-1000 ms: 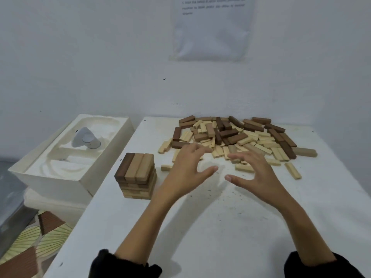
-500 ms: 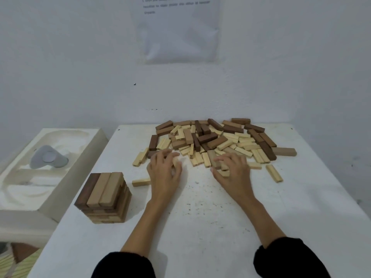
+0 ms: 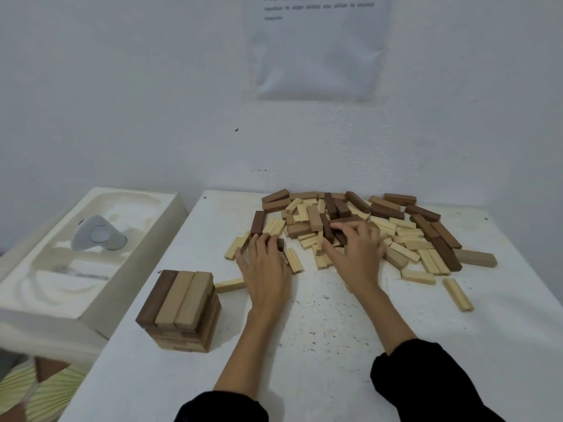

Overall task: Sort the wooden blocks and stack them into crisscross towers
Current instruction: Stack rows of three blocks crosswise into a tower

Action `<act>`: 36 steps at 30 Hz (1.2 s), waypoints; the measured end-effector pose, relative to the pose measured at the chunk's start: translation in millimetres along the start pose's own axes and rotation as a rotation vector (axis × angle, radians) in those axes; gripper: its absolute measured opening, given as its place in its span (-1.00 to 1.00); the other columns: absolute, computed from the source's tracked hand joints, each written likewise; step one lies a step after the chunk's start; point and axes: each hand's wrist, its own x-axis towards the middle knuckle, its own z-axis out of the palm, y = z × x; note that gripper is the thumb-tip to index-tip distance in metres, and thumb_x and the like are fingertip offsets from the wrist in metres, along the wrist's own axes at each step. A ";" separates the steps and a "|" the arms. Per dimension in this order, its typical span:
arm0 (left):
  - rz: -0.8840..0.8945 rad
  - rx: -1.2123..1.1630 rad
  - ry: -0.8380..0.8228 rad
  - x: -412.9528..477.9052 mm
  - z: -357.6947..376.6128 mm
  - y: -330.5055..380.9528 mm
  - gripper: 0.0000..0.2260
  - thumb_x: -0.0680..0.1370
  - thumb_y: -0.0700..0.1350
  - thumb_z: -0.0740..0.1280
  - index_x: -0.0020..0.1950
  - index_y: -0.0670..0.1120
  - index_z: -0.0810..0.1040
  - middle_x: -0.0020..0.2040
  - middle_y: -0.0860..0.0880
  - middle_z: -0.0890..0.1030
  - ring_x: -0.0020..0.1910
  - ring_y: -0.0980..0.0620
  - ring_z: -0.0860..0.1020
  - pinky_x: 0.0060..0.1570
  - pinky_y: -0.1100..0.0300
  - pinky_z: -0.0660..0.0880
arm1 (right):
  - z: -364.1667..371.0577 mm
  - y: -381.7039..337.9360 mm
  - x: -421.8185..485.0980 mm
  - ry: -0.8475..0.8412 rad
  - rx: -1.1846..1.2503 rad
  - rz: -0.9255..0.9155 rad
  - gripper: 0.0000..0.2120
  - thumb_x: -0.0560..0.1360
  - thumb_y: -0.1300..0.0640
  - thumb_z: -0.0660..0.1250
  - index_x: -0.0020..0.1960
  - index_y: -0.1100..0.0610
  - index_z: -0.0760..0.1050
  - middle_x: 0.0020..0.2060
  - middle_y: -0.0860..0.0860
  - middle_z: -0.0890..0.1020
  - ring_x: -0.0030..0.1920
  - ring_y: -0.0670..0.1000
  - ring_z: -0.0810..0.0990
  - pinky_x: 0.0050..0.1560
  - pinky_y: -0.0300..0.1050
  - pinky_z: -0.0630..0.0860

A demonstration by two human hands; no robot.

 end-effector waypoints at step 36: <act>0.086 -0.337 0.165 -7.9 -26.4 7.3 -0.82 0.56 -0.08 0.33 0.13 -0.06 0.57 0.05 -0.07 0.51 0.07 -0.02 0.48 0.14 0.17 0.07 | -44.9 -9.7 -30.1 -0.020 0.476 -0.012 -0.69 0.37 0.36 0.44 0.07 0.13 0.62 -0.09 -0.04 0.64 -0.08 -0.29 0.53 -0.04 -0.52 0.41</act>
